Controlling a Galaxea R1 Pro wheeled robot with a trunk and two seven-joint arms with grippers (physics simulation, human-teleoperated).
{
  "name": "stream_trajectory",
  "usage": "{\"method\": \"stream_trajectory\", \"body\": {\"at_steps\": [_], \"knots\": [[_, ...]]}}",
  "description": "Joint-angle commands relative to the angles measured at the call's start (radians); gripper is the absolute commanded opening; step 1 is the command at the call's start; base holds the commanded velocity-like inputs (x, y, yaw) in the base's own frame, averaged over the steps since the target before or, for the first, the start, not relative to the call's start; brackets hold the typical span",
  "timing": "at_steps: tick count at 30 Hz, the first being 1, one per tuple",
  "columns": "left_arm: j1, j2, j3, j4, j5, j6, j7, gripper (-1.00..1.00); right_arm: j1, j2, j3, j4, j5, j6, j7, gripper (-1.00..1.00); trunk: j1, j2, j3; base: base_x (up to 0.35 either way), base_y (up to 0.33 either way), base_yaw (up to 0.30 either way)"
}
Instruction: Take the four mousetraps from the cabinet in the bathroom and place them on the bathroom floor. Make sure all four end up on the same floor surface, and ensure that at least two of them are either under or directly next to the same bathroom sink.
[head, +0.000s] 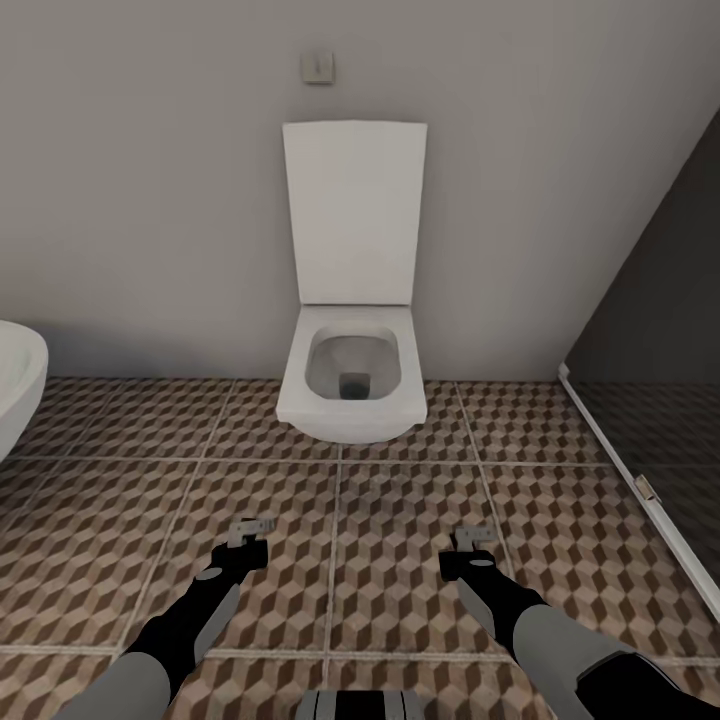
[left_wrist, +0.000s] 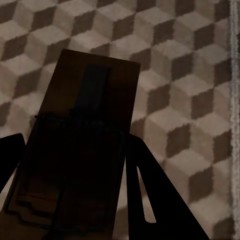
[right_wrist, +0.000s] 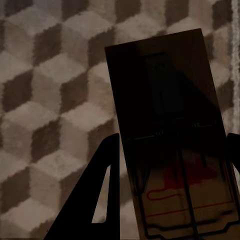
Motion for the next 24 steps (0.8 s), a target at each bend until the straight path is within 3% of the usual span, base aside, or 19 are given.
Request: {"method": "stream_trajectory", "body": {"at_steps": [1,24], "knots": [[0.000,0.002,-0.009,-0.002,0.006,0.004,0.009,-1.00,0.000,0.000,0.008,-0.002,-0.008,0.006,-0.005,-1.00,0.000,-0.001,-0.005,0.000,0.000,0.000],[0.000,0.002,-0.008,-0.002,0.005,0.004,0.009,-1.00,0.000,0.000,0.008,-0.002,-0.008,0.005,-0.005,-1.00,0.011,-0.006,-0.094,0.000,0.000,0.000]]}}
